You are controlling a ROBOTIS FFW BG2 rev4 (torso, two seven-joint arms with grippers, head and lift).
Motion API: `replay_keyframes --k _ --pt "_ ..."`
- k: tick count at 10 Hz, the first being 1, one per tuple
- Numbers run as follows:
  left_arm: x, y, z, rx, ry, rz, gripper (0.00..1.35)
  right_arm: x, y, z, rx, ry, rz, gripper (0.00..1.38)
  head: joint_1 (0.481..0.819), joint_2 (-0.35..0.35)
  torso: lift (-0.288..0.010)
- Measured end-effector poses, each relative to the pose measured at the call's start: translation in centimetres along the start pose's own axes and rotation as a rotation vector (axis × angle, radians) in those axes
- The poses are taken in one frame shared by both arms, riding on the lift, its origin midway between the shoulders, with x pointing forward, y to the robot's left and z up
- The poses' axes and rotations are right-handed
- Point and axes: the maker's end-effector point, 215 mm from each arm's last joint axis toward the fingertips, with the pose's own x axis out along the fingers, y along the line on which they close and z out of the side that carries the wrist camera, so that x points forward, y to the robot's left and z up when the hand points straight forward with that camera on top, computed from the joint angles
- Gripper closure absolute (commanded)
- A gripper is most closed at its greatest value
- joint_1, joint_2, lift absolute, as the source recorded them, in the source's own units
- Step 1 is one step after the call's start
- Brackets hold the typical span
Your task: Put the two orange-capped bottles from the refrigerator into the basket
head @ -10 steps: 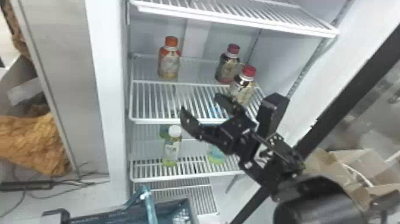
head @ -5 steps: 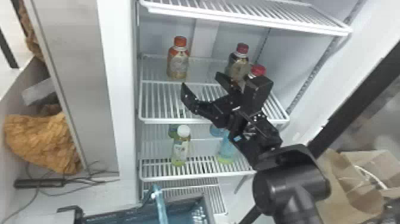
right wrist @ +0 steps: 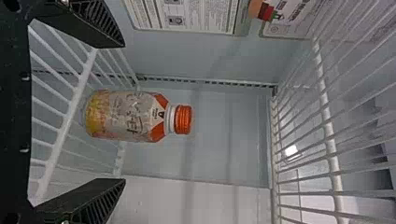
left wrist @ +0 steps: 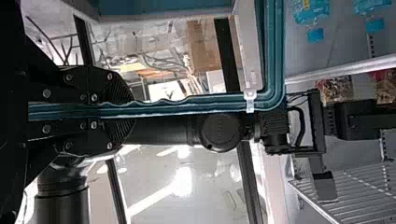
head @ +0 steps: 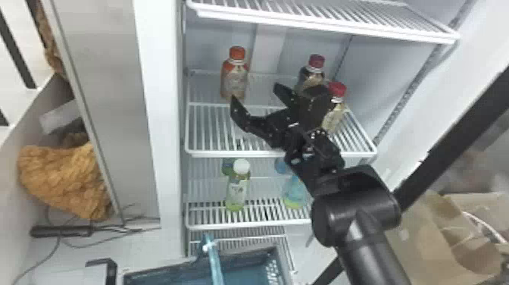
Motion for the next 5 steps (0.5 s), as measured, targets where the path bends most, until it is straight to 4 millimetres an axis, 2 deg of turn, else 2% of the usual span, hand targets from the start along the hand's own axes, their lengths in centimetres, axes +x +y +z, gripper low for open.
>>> replay_keyframes --k 5 --pt "0.0 0.0 -0.1 -0.001 0.003 0.0 1.21 3.3 0.5 0.0 -0.021 0.007 -0.004 0.0 0.695 -0.198 -0.04"
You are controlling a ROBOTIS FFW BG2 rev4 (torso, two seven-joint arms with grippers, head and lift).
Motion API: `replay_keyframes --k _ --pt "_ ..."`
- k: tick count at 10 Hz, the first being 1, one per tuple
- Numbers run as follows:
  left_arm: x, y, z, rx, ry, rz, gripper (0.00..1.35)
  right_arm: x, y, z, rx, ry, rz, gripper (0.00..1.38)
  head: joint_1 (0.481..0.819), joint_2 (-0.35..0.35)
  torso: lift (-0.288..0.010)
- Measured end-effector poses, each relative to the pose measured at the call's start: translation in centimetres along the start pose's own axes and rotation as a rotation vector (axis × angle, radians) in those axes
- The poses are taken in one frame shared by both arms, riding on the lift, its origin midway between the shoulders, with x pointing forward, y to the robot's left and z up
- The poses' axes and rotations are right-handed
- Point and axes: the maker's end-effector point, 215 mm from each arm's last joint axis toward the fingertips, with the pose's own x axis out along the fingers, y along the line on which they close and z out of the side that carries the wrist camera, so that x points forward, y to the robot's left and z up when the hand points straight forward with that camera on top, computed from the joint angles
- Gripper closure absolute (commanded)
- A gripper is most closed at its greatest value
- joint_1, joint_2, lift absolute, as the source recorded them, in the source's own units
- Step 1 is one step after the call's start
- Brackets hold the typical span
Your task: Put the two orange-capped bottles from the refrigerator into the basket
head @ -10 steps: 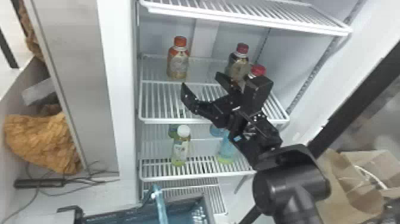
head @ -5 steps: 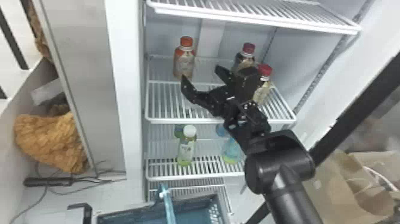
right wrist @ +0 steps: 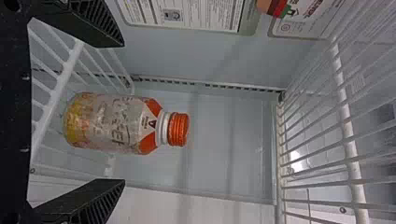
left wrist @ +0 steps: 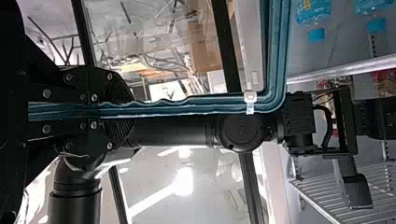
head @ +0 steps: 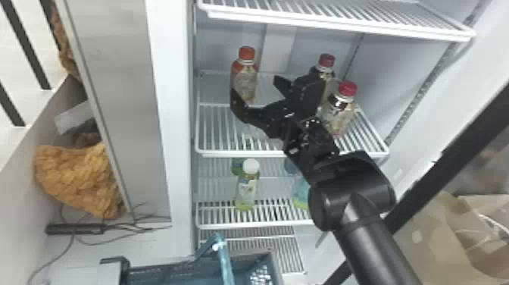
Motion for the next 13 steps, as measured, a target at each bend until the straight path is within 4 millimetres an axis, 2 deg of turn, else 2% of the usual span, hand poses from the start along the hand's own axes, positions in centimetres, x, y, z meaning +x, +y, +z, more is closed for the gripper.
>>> replay_keyframes --k 3,7,11,12,13 --pt "0.0 0.0 0.0 0.0 0.0 -0.001 1.21 1.4 -1.1 -0.2 -0.007 0.002 -0.02 0.0 0.695 -0.2 -0.04" --pt "0.1 -0.1 0.1 0.001 -0.004 -0.004 1.21 3.6 -0.2 -1.0 -0.003 0.014 0.003 0.0 0.695 -0.179 -0.04" --pt "0.2 -0.2 0.2 0.004 -0.004 -0.005 1.21 5.5 -0.3 -0.5 -0.019 0.01 0.005 0.0 0.695 -0.166 -0.04" --pt "0.3 -0.2 0.2 0.005 -0.003 -0.006 1.21 5.8 -0.5 -0.4 -0.023 0.011 0.001 0.08 0.695 -0.166 -0.04" --pt "0.3 -0.2 0.2 0.005 -0.002 -0.007 1.21 6.2 -0.6 -0.5 -0.023 0.016 0.002 0.28 0.695 -0.166 -0.04"
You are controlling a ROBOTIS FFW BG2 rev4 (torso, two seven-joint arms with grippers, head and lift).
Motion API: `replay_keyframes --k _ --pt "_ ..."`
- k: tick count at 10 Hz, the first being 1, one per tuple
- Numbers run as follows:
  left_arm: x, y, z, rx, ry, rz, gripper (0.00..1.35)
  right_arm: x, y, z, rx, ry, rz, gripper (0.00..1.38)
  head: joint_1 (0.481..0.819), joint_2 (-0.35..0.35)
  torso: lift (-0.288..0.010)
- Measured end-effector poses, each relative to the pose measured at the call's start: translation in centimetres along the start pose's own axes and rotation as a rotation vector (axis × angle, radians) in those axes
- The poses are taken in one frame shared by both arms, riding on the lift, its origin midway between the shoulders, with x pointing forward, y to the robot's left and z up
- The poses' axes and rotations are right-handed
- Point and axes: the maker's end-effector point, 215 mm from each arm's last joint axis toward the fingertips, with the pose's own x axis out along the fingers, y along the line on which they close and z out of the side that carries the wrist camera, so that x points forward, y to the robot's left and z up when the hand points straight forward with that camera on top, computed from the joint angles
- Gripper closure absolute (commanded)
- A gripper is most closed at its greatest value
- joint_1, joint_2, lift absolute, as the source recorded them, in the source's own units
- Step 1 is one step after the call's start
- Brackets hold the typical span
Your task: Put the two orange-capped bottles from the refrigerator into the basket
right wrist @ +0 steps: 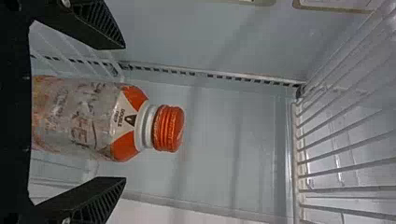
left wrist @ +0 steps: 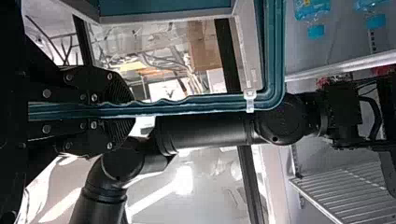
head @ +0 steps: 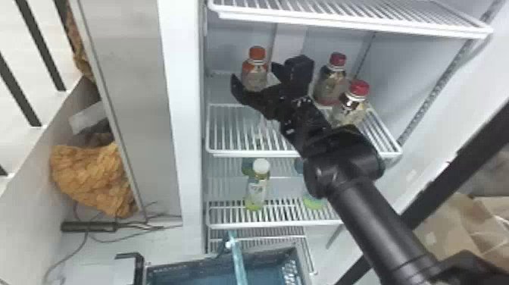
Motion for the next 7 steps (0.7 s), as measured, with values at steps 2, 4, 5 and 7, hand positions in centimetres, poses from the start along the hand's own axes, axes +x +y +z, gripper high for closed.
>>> replay_keyframes --k 2,4,5,7 --pt "0.0 0.0 0.1 0.003 -0.001 -0.001 1.21 0.9 0.4 0.0 -0.006 0.012 0.016 0.89 0.695 -0.156 -0.04" --pt "0.0 -0.1 0.1 0.001 -0.003 -0.004 1.21 0.7 0.6 -0.6 -0.004 0.021 0.02 0.88 0.695 -0.154 -0.04" --pt "-0.1 -0.1 0.1 0.0 -0.005 -0.003 1.21 0.5 0.8 -1.0 0.001 0.025 0.021 0.89 0.695 -0.154 -0.04" --pt "-0.1 -0.1 0.1 -0.002 -0.004 -0.004 1.21 -0.6 1.2 -0.8 0.028 0.012 0.033 0.89 0.695 -0.156 -0.04"
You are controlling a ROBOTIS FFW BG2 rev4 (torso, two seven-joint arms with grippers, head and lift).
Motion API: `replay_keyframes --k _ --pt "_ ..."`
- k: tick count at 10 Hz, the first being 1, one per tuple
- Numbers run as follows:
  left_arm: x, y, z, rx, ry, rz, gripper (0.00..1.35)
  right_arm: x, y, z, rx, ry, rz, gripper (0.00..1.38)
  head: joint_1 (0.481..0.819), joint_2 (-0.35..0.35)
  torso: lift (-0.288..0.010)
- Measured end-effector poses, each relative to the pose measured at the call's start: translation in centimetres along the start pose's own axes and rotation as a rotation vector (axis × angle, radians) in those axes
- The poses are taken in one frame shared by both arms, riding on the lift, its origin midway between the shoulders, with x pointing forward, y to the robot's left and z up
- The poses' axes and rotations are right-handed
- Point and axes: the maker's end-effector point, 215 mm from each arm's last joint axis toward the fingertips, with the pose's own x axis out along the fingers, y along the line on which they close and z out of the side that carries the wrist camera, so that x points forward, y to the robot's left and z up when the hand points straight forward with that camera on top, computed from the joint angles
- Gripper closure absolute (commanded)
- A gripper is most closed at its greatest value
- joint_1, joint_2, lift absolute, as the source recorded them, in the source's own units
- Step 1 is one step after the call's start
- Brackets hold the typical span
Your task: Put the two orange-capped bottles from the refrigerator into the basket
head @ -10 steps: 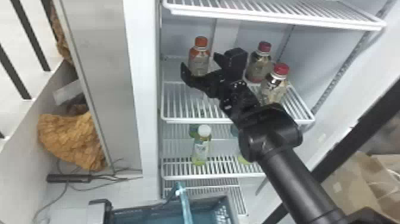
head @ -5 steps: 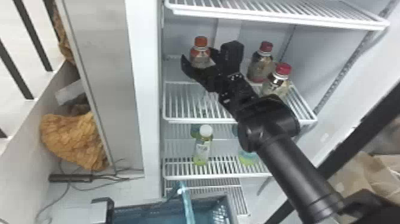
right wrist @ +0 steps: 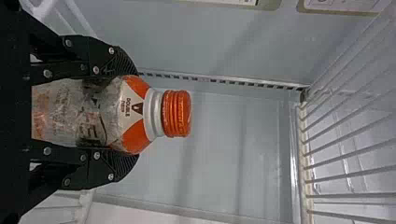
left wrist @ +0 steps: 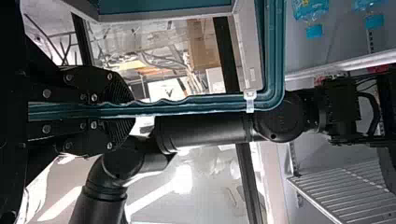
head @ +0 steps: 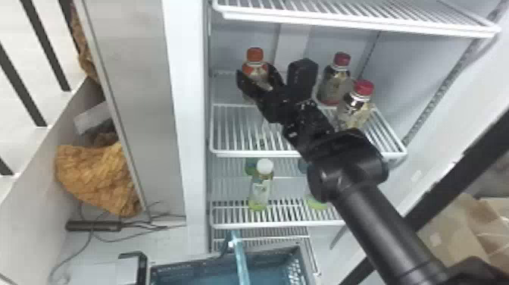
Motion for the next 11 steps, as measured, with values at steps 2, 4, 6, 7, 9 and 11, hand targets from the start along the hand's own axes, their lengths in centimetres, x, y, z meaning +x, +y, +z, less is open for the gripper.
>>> replay_keyframes --k 2,4,6,7,9,11 --pt "0.0 0.0 0.0 -0.001 0.0 0.001 1.21 -2.0 0.8 1.4 -0.01 -0.034 0.01 0.89 0.695 -0.16 -0.04" --pt "-0.1 0.1 0.0 -0.001 -0.004 0.002 1.21 -4.4 1.8 2.4 0.002 -0.056 0.031 0.89 0.695 -0.164 -0.04" --pt "-0.2 0.0 0.4 0.003 -0.02 -0.001 1.21 -7.8 3.0 4.0 0.05 -0.092 0.058 0.89 0.695 -0.172 -0.04" --pt "-0.2 0.0 0.4 0.003 -0.021 -0.001 1.21 -9.7 3.4 5.6 0.067 -0.123 0.07 0.89 0.695 -0.177 -0.04" --pt "-0.2 0.0 0.4 0.0 -0.025 -0.001 1.21 -13.6 4.8 8.6 0.097 -0.139 0.107 0.85 0.695 -0.192 -0.04" --pt "-0.3 0.1 0.5 0.0 -0.029 -0.001 1.21 -17.1 5.3 8.7 0.111 -0.062 0.136 0.82 0.695 -0.213 -0.04"
